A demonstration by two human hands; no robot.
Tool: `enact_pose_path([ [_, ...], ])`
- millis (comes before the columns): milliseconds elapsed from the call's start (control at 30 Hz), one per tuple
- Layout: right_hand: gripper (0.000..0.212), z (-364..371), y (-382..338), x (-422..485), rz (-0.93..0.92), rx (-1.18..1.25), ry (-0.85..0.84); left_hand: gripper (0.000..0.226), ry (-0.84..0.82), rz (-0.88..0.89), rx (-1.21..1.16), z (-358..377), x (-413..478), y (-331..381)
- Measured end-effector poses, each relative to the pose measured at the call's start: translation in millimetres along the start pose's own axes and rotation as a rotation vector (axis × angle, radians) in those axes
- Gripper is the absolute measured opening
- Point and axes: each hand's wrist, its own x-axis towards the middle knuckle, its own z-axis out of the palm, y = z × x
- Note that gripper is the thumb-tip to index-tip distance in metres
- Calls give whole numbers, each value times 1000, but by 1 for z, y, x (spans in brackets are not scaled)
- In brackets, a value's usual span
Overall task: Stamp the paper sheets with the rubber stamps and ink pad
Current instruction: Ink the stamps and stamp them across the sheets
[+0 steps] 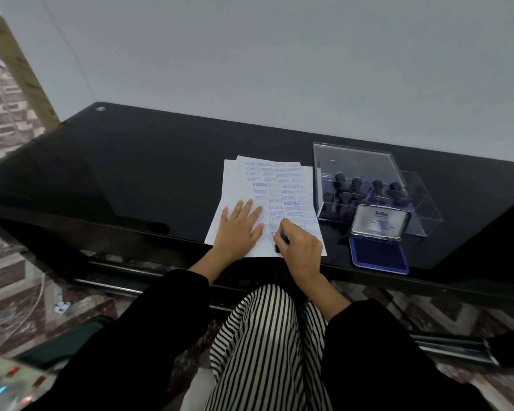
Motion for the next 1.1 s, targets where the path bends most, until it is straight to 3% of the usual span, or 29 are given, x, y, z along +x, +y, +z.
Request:
enact_pose_path([
  [333, 34, -12, -2, 1, 31, -6, -164, 55, -8, 1, 8, -5, -2, 3],
  [433, 34, -16, -2, 6, 60, 5, -220, 79, 36, 6, 32, -11, -4, 7],
  [533, 27, -24, 4, 16, 123, 60, -335, 55, 4, -2, 90, -16, -1, 7],
  [767, 26, -65, 46, 26, 255, 63, -162, 41, 67, 96, -149, -27, 1, 27],
  [1100, 25, -97, 92, 6, 362, -119, -180, 39, 27, 358, -328, -21, -8, 123],
])
